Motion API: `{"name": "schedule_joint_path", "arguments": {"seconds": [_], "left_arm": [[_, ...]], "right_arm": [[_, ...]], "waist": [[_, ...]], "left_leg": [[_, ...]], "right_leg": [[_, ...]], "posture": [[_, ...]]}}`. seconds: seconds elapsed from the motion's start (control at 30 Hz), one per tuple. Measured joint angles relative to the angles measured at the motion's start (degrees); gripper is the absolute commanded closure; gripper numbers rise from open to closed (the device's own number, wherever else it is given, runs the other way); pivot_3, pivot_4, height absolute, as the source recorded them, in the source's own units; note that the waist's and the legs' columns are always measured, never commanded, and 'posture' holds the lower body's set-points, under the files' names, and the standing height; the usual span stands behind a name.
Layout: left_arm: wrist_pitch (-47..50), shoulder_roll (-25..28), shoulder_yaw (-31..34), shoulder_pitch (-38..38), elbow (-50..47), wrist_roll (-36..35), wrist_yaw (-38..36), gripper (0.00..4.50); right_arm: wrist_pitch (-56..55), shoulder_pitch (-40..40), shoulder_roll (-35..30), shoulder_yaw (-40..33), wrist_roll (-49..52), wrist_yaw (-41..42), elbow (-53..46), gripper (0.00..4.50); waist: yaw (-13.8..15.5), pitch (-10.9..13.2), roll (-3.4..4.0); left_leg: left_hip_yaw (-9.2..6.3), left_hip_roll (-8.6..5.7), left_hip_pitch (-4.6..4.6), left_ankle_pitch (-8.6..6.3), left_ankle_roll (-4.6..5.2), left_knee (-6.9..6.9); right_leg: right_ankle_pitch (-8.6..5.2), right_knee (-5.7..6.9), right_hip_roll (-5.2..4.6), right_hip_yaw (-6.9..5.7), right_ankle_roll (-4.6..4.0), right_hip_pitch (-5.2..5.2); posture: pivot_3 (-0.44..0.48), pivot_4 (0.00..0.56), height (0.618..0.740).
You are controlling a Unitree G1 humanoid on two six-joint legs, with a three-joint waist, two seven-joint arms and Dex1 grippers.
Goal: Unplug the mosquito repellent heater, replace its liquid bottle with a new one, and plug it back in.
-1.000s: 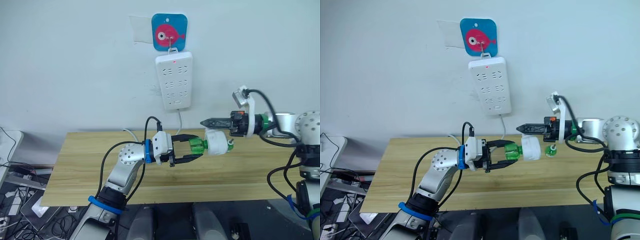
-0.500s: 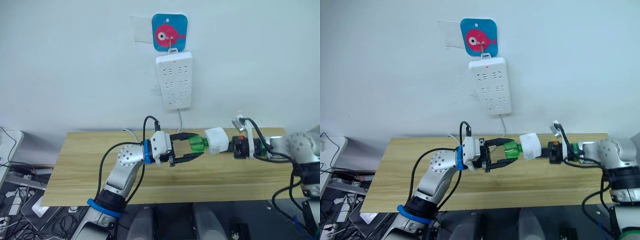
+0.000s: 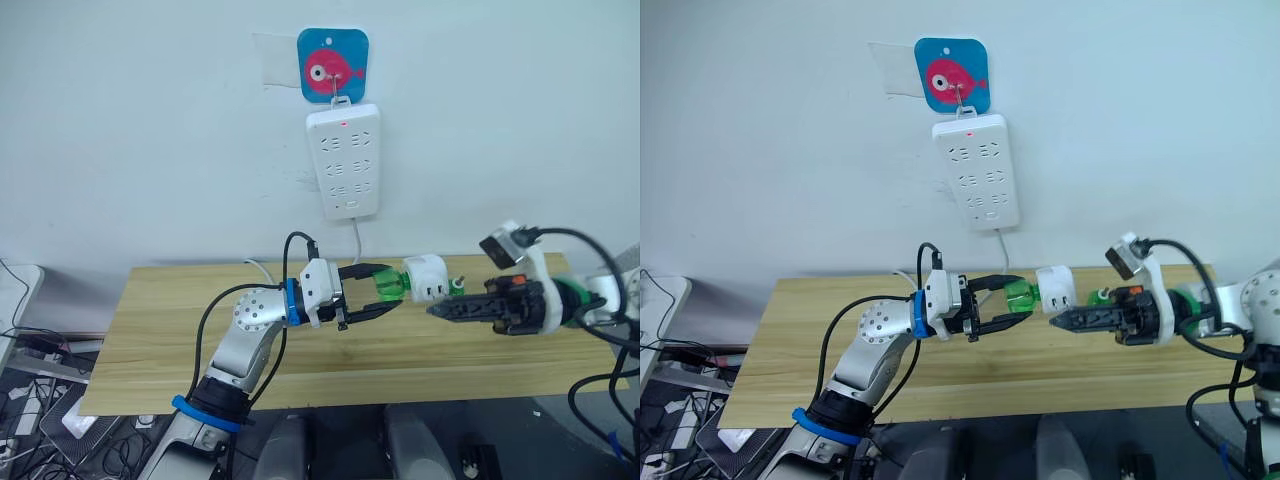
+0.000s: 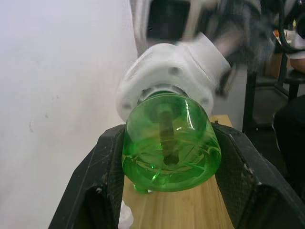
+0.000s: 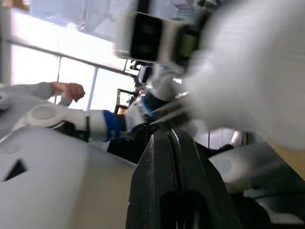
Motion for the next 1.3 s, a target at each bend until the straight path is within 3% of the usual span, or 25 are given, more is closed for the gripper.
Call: {"name": "schedule_joint_path", "arguments": {"seconds": [0.17,0.37,0.7,0.83,0.93,1.3], "left_arm": [[-0.1,-0.5,-0.3,-0.4,0.4,0.0,-0.9,2.25],[0.1,-1.2,-0.6,-0.6,0.6,0.0,-1.7,2.25],[2.8,0.0,0.1,0.5,0.1,-1.0,-1.1,2.25],[6.4,-0.2,0.4,0.7,-1.8,-3.9,-0.7,2.25],[16.9,0.1,2.6,1.5,-5.6,-11.4,0.0,2.25],[49.6,3.2,8.3,0.2,-11.7,-33.0,4.3,2.25]], "right_arm": [[-4.0,-5.4,1.2,1.6,6.2,-9.9,3.7,4.46],[-8.3,-8.1,5.5,2.7,0.3,-15.6,4.6,4.46],[-2.2,-10.9,-1.5,1.3,5.4,-9.2,9.3,4.46],[-0.1,-5.9,-6.2,1.1,1.9,-3.0,6.1,4.46],[0.2,0.7,-9.1,1.2,-3.1,3.0,0.4,4.46],[-0.2,3.1,-9.3,0.5,-6.3,9.4,-4.4,4.46]], "waist": [[0.0,0.0,0.00],[0.0,0.0,0.00],[0.1,0.0,0.01],[0.2,0.0,0.01],[0.2,0.0,0.01],[-0.1,0.0,0.01]], "left_leg": [[0.01,0.00,-0.02,0.00,0.00,-0.01],[-0.01,0.00,-0.03,0.00,0.00,-0.01],[-0.02,0.00,-0.05,0.00,0.01,-0.01],[-0.04,0.00,-0.07,0.00,0.01,-0.02],[-0.04,0.00,-0.10,-0.01,0.01,-0.01],[-0.04,0.05,-0.03,-0.01,0.01,0.02]], "right_leg": [[0.00,-0.03,0.00,0.01,0.00,0.00],[0.00,-0.02,0.00,-0.01,0.00,-0.02],[0.00,-0.04,-0.01,-0.01,0.00,-0.02],[0.00,-0.05,-0.01,-0.03,0.00,-0.03],[0.00,-0.04,-0.01,-0.02,0.00,-0.06],[-0.01,-0.01,0.08,-0.03,0.02,-0.03]], "posture": [[-0.186,0.219,0.740],[-0.168,0.221,0.740],[-0.157,0.225,0.740],[-0.163,0.226,0.740],[-0.167,0.226,0.740],[-0.175,0.219,0.740]]}}
